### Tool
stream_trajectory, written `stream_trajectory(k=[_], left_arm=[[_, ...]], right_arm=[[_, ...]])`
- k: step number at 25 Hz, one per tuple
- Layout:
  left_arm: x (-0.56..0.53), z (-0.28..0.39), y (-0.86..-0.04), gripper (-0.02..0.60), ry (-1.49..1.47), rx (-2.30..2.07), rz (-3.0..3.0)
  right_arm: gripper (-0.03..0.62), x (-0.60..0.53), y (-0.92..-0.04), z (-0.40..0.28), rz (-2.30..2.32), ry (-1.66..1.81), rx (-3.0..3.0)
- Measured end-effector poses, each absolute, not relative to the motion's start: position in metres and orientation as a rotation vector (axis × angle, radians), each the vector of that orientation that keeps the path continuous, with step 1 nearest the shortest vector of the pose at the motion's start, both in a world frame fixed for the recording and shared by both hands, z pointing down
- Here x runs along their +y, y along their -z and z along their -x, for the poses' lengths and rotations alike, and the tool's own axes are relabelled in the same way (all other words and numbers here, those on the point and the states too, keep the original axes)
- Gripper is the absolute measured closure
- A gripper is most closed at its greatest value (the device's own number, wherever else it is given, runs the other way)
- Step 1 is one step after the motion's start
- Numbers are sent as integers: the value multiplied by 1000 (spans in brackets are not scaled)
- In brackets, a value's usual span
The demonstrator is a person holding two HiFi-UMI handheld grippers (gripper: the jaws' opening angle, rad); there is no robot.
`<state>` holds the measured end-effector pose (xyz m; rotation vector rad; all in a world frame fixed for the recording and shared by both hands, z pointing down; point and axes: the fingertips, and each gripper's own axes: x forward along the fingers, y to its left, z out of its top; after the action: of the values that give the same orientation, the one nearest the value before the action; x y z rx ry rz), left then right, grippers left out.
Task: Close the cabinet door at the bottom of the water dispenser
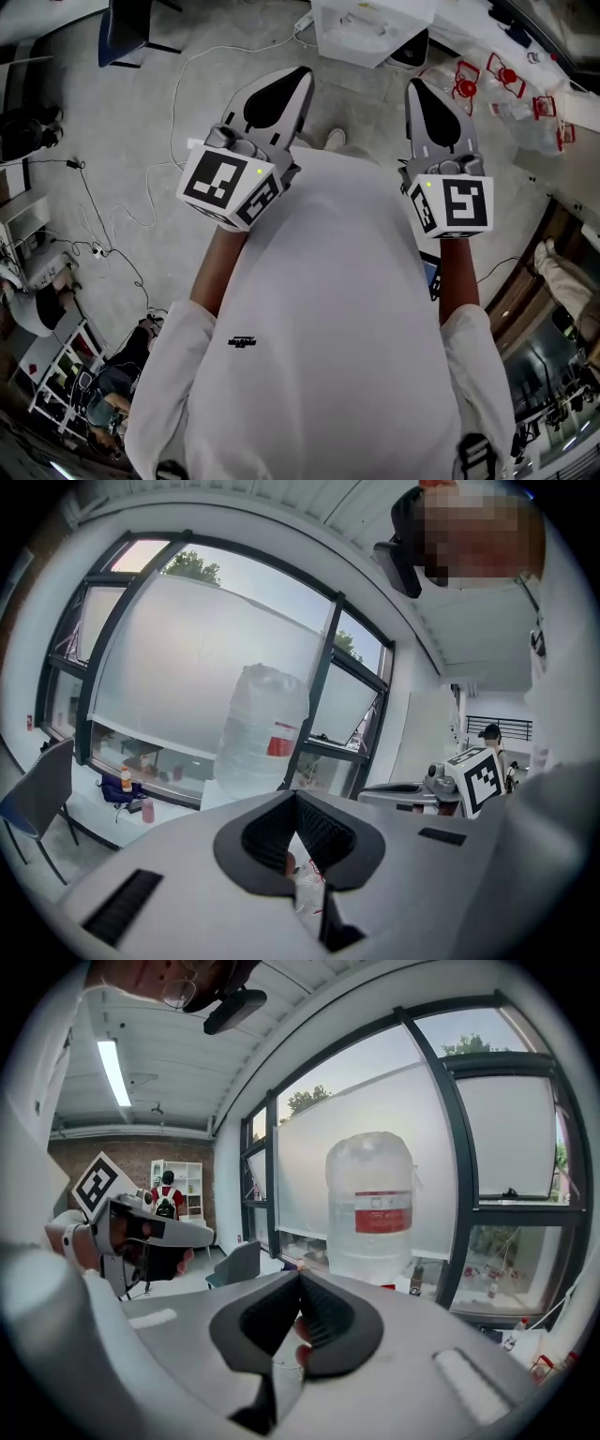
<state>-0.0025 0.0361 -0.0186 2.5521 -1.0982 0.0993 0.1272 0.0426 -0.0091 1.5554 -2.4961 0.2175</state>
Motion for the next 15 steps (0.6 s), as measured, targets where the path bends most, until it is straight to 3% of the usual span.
stream_trajectory(k=[15], left_arm=[[45,-13,30,578,-83,-1071,-2602]], right_arm=[[585,63,9,-118,-1482,-177,-2517]])
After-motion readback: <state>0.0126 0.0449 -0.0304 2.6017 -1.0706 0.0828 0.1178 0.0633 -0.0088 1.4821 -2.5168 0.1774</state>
